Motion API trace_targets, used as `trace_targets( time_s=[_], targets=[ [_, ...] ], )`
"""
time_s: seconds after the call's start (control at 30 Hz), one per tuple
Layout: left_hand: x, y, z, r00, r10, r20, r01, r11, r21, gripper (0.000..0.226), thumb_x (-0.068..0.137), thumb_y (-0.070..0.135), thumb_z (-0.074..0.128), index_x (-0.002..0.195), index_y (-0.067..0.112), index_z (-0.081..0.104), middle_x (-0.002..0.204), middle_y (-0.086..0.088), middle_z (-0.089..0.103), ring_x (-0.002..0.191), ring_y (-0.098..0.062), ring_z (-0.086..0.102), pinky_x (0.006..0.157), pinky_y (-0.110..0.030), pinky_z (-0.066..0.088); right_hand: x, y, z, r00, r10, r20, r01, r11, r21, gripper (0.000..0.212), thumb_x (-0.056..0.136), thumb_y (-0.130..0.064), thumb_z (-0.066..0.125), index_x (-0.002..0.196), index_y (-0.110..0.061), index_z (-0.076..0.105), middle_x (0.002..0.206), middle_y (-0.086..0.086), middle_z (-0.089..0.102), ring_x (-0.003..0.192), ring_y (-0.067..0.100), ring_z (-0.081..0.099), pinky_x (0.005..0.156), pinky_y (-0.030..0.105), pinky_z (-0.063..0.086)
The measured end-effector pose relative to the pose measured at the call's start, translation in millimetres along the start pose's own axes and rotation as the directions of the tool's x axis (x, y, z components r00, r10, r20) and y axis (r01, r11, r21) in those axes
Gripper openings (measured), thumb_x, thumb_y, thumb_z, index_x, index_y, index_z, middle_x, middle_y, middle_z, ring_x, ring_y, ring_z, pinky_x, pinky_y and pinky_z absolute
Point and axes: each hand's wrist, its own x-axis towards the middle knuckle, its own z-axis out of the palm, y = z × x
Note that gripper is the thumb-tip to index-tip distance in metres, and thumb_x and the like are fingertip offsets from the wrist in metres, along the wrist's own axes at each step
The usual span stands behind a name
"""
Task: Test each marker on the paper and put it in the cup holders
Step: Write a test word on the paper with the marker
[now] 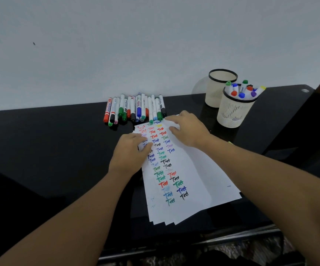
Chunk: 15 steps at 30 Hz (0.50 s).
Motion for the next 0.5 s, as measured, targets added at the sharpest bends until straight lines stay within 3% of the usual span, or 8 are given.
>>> trace_targets(
  time_s=[0.27, 0.37, 0.5],
  targets=[
    [0.8, -2.7, 2.5, 1.000, 0.003, -0.030, -0.003, 1.000, -0.003, 0.038, 0.094, 0.040, 0.068, 0.121, 0.014, 0.074, 0.125, 0.001, 0.067, 0.121, -0.016, 0.050, 0.100, -0.028, 0.040, 38.1, -16.0, 7.7, 0.987, 0.060, 0.147, -0.037, 0.987, -0.158, 0.060, 0.108, -0.038, 0.041, 0.164, -0.033, 0.017, 0.163, 0.007, 0.031, 0.146, 0.035, 0.029, 0.112, 0.050, 0.037],
    [0.9, -2.3, 3.1, 1.000, 0.001, -0.027, -0.001, 1.000, 0.000, 0.038, 0.094, 0.040, 0.068, 0.121, 0.015, 0.074, 0.125, 0.001, 0.067, 0.121, -0.017, 0.050, 0.102, -0.034, 0.044, 43.0, -18.8, 10.8, 0.989, 0.065, 0.134, -0.035, 0.977, -0.211, 0.056, 0.108, -0.040, 0.037, 0.162, -0.031, 0.025, 0.156, 0.007, 0.044, 0.140, 0.034, 0.036, 0.109, 0.051, 0.038],
    [0.4, -2.9, 2.9, 1.000, 0.010, -0.029, -0.010, 1.000, -0.003, 0.036, 0.094, 0.039, 0.068, 0.119, 0.014, 0.075, 0.123, 0.001, 0.068, 0.120, -0.018, 0.051, 0.101, -0.038, 0.046, 40.9, -16.6, 14.8, 0.998, 0.045, -0.051, -0.055, 0.978, -0.199, 0.043, 0.106, -0.042, 0.045, 0.146, -0.027, 0.050, 0.130, 0.004, 0.063, 0.119, 0.028, 0.054, 0.099, 0.046, 0.045]
  ],
)
